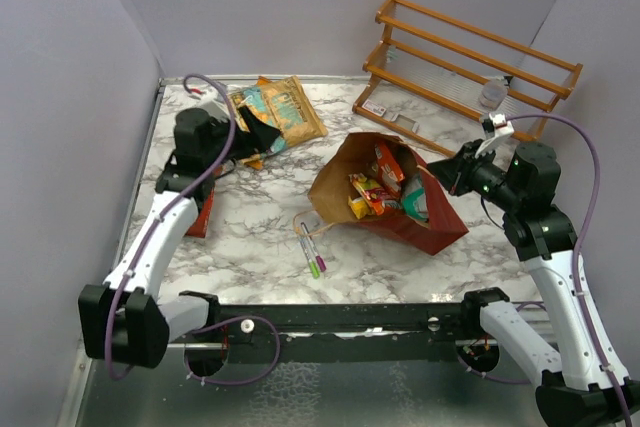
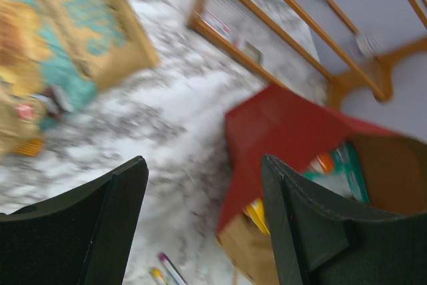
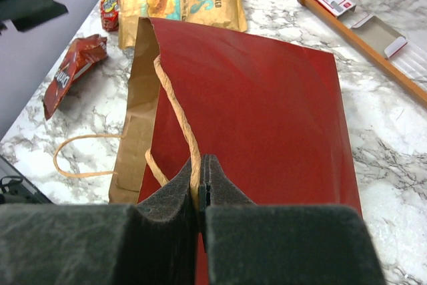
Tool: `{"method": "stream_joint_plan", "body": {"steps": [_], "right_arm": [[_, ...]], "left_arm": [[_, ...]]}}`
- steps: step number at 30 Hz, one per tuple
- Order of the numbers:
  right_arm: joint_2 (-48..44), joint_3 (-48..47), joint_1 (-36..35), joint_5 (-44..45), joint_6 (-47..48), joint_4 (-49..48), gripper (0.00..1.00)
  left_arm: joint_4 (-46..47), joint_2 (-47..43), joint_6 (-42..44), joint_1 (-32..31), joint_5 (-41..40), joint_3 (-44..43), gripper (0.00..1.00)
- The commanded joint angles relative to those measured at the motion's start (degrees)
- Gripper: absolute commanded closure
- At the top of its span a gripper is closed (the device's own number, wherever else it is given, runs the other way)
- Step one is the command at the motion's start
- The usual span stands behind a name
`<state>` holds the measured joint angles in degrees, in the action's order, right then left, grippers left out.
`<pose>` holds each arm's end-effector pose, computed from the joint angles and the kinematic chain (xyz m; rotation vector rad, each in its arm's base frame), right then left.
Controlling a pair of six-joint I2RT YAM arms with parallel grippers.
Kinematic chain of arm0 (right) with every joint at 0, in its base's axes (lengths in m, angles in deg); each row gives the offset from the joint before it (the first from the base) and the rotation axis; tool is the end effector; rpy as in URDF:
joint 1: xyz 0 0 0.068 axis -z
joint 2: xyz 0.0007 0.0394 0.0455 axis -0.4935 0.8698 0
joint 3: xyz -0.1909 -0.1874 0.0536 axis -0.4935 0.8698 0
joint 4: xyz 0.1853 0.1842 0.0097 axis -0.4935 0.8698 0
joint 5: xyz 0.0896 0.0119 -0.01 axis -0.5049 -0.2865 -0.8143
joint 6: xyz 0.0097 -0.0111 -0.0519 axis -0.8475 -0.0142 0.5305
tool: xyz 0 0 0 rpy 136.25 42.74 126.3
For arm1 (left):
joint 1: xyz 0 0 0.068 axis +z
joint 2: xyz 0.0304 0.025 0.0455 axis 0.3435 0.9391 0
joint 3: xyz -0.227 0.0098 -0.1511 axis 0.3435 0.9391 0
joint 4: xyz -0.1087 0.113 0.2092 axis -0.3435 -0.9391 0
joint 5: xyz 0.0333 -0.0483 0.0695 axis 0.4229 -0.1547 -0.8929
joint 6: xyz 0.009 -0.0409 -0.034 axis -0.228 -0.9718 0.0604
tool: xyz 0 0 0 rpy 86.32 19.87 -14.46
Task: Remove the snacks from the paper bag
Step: Take out the snack from the paper bag.
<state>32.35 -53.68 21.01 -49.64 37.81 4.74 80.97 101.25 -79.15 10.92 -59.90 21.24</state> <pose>0.1579 0.0394 0.3634 -0.2006 1.9184 0.7042 0.2640 -0.0564 0.3346 -0.1510 1.8988 -0.8976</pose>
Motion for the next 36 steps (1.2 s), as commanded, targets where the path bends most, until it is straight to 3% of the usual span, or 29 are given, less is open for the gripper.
{"method": "stream_joint_plan", "body": {"steps": [1,6,11,19,23,26,30,36], "right_arm": [[-0.78,-0.02,-0.14,-2.73,1.68,2.92,0.99],[-0.37,-0.81,-0.1,-8.69,-0.6,-0.93,0.99],[2.08,-2.09,-0.14,-21.85,-3.5,-8.19,0.99],[5.13,-2.27,-0.14,-30.8,-4.54,-10.25,0.99],[4.46,-2.27,-0.14,-30.13,-4.38,-9.43,0.99],[4.41,-3.12,-0.14,-29.72,-3.8,-8.16,0.99],[4.17,-3.87,-0.14,-28.78,-3.33,-7.25,0.99],[3.85,-3.83,-0.14,-28.36,-3.44,-7.54,0.99]], "left_arm": [[-2.14,-7.29,-1.75,-11.09,-3.95,5.73,0.29],[-1.77,-13.61,-3.81,-21.37,-9.33,9.22,0.29],[-0.06,-14.69,-2.52,-28.4,-11.18,9.56,0.29],[6.86,-7.54,-0.55,-44.71,-21.85,11.46,0.3],[7.98,-2.24,1.25,-51.44,-32.86,10.1,0.4],[8.22,1.58,-1.06,-53.04,-40.79,9.27,0.45],[7.84,6.15,-8.1,-53.06,-47.61,7.4,0.45],[1.97,14.62,-19.53,-52.54,-53.91,0.57,0.33]]}}
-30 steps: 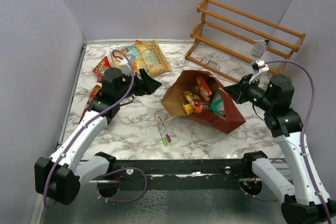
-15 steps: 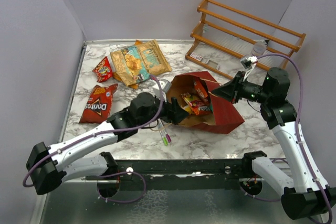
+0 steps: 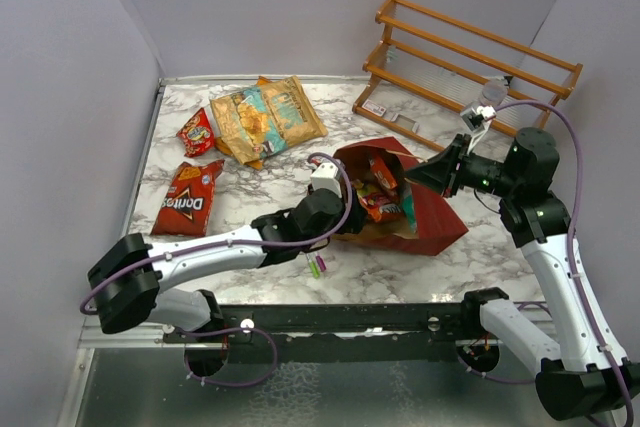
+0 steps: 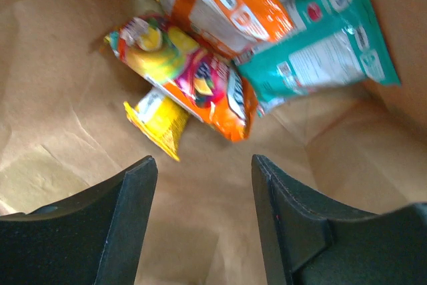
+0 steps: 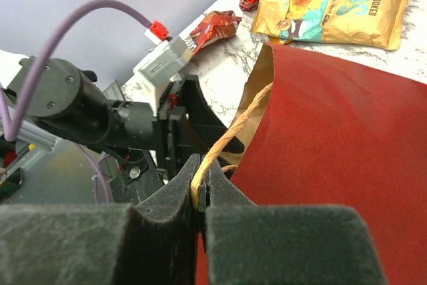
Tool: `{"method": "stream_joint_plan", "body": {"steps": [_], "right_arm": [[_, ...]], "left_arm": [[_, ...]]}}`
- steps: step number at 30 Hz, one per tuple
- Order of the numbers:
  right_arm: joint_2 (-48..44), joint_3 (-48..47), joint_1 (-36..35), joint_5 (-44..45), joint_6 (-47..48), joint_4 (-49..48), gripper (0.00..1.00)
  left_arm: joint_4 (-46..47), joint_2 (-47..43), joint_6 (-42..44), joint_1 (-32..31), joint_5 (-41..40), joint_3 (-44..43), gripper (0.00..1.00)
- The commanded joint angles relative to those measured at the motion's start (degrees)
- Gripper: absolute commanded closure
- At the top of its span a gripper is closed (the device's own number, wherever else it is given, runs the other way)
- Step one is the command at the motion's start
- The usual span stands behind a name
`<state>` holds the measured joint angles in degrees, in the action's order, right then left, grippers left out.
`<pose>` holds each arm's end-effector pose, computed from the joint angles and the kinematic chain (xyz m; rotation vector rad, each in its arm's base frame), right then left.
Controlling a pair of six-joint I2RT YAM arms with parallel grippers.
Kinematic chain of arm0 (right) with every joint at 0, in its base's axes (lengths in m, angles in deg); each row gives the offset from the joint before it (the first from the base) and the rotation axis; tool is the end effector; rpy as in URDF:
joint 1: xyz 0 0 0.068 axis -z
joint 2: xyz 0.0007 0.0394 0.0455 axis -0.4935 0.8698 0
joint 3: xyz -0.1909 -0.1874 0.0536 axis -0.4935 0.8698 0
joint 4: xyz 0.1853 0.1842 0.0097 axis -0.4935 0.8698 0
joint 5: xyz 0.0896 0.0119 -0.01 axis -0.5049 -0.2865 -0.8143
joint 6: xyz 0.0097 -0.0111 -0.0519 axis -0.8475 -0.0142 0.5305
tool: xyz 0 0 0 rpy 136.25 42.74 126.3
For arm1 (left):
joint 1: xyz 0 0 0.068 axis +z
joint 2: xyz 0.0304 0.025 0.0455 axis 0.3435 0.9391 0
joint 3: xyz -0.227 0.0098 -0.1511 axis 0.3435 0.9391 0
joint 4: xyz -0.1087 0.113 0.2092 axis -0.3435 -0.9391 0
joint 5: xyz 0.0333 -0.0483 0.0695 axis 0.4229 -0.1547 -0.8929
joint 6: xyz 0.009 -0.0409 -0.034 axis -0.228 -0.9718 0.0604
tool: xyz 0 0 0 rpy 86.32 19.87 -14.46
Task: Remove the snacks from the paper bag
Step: Take out the snack from the paper bag.
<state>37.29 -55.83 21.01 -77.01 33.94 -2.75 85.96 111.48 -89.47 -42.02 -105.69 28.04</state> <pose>0.1691 0.0543 0.3787 -0.5169 1.8002 1.1703 0.1514 -0.2558 0.2546 0.0302 2.0868 -0.7790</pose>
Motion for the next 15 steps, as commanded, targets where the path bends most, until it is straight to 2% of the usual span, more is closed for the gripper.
{"method": "stream_joint_plan", "body": {"steps": [1,6,15], "right_arm": [[-1.19,-1.69,-0.14,-0.98,0.56,-0.02,0.99],[-1.62,-1.38,-0.14,-0.69,1.1,0.08,0.99],[-1.8,-0.97,-0.14,0.2,2.73,0.89,0.99]], "left_arm": [[-3.91,6.07,-10.3,0.6,-8.37,-7.67,0.33],[-6.35,13.16,-15.19,1.94,-9.23,-12.45,0.35],[-9.08,17.43,-25.72,2.87,-12.04,-13.75,0.34]]}}
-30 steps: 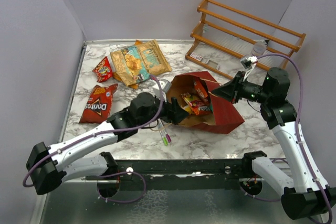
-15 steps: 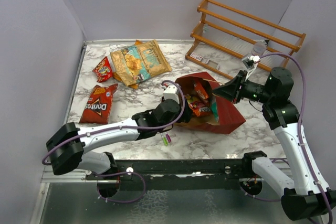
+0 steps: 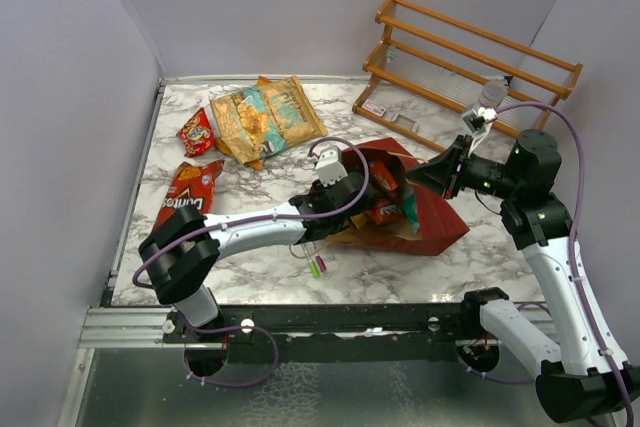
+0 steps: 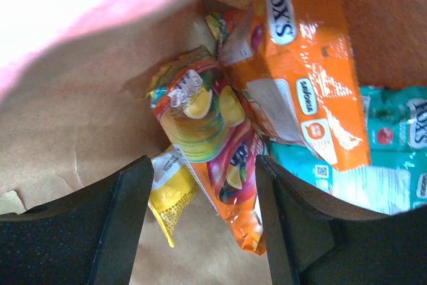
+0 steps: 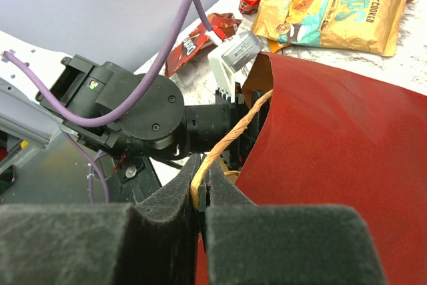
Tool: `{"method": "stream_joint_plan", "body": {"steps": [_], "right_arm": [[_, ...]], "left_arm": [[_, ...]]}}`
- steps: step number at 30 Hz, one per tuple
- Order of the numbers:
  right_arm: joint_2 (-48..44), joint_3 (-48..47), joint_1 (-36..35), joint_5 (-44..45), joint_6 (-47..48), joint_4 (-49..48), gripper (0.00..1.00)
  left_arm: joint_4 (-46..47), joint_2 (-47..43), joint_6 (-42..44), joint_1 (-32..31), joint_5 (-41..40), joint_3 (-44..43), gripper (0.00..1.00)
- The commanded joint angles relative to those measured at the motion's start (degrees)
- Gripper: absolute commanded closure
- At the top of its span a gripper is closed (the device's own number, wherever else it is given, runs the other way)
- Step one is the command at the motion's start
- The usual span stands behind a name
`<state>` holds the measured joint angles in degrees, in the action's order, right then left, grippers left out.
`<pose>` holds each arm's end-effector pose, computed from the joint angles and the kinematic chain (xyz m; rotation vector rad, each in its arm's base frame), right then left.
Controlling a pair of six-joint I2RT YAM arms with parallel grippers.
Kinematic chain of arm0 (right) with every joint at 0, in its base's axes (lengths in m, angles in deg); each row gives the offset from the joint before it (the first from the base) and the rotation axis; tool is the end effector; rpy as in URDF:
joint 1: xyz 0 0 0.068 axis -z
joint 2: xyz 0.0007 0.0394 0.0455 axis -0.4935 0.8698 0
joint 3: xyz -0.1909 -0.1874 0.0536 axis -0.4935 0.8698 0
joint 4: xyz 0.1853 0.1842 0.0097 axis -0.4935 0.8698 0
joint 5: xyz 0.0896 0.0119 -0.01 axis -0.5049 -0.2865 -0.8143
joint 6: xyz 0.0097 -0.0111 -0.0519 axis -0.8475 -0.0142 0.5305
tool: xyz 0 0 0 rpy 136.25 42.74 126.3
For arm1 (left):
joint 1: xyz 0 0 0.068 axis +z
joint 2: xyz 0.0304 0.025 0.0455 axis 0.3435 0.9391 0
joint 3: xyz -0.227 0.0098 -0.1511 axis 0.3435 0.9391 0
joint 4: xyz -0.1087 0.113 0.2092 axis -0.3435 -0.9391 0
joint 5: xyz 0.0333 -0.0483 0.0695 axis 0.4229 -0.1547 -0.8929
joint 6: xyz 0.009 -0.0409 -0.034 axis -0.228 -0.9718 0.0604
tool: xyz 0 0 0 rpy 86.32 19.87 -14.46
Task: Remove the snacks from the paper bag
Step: Take out the snack from the paper bag.
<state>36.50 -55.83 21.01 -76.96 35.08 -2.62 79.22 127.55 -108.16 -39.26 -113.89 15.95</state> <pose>0.1654 0.0537 0.3806 -0.5376 1.7806 1.1522 0.1958 -0.2939 0.2294 -0.4017 2.1516 -0.6554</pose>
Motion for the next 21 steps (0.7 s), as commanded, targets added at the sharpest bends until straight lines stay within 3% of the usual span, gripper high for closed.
{"method": "stream_joint_plan", "body": {"steps": [1,11,21], "right_arm": [[-1.15,-0.87,-0.14,0.26,1.8,0.78,0.99],[-1.69,-0.59,-0.14,0.02,1.75,0.26,0.99],[-2.19,-1.0,-0.14,0.92,2.15,0.74,0.99]], "left_arm": [[-2.34,1.96,-8.1,0.18,-4.23,-1.58,0.34],[5.0,7.9,-8.4,2.48,-2.26,-2.85,0.41],[7.18,8.36,-8.51,2.84,-2.77,-3.23,0.75]]}}
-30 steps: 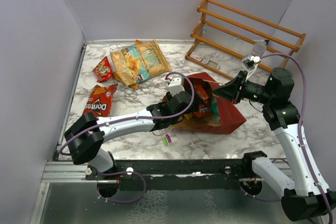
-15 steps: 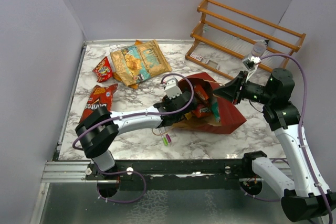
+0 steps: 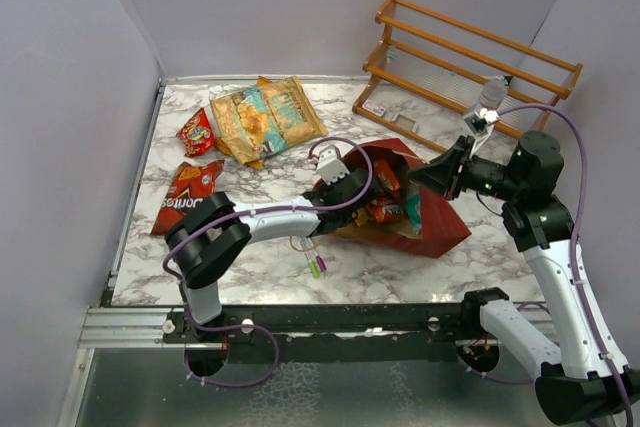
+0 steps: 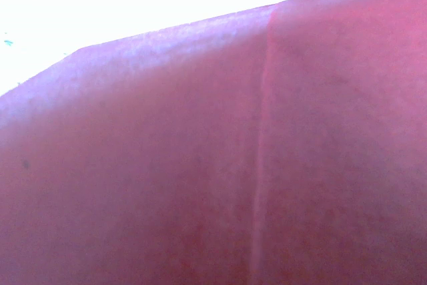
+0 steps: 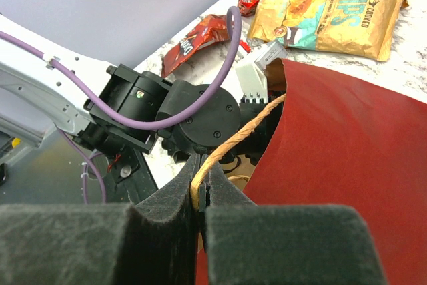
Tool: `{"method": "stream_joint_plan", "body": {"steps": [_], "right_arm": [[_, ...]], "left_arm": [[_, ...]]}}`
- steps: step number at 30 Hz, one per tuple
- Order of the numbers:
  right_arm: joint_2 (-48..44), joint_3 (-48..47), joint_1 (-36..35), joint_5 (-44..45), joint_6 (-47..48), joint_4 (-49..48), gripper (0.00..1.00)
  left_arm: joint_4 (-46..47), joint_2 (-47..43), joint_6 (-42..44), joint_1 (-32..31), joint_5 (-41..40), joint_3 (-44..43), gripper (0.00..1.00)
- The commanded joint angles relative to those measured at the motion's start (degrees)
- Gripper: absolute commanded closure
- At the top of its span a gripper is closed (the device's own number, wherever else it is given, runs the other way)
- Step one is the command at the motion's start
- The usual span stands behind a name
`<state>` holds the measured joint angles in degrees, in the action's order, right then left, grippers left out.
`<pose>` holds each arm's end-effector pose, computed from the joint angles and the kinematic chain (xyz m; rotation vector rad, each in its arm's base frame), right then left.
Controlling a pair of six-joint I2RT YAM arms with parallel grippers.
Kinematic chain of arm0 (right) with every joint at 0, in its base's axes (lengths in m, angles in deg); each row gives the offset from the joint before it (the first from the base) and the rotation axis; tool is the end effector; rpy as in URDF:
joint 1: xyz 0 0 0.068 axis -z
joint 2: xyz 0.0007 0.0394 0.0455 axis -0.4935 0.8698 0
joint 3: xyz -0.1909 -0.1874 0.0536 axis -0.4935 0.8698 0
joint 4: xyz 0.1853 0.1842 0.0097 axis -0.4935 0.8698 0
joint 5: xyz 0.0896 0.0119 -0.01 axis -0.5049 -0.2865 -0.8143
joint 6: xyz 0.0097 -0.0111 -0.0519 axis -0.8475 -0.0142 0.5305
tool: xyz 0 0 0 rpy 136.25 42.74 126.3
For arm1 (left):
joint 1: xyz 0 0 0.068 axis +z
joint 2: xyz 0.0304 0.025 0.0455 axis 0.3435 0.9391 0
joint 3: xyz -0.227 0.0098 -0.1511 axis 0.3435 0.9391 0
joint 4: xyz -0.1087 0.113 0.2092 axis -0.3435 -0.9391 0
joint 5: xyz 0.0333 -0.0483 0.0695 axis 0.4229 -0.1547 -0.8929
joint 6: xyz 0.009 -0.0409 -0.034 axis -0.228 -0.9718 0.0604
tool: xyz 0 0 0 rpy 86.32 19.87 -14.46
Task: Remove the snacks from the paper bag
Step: Take out the snack from the paper bag.
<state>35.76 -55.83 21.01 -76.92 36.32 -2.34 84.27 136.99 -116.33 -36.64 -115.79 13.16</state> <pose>0.1619 0.0532 0.3820 -0.5581 1.7632 1.1341 0.2261 -0.3087 0.1949 -0.6126 2.1117 -0.6574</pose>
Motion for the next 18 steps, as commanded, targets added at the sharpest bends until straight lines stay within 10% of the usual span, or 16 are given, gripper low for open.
{"method": "stream_joint_plan", "body": {"steps": [1,18], "right_arm": [[-1.61,-0.8,-0.14,1.0,0.85,0.31,0.99],[-3.11,-0.14,-0.12,11.02,-0.05,1.57,0.99]], "left_arm": [[2.23,-1.57,-0.35,0.22,-0.79,-0.26,0.79],[5.19,-20.57,5.23,0.22,9.9,7.55,1.0]]}}
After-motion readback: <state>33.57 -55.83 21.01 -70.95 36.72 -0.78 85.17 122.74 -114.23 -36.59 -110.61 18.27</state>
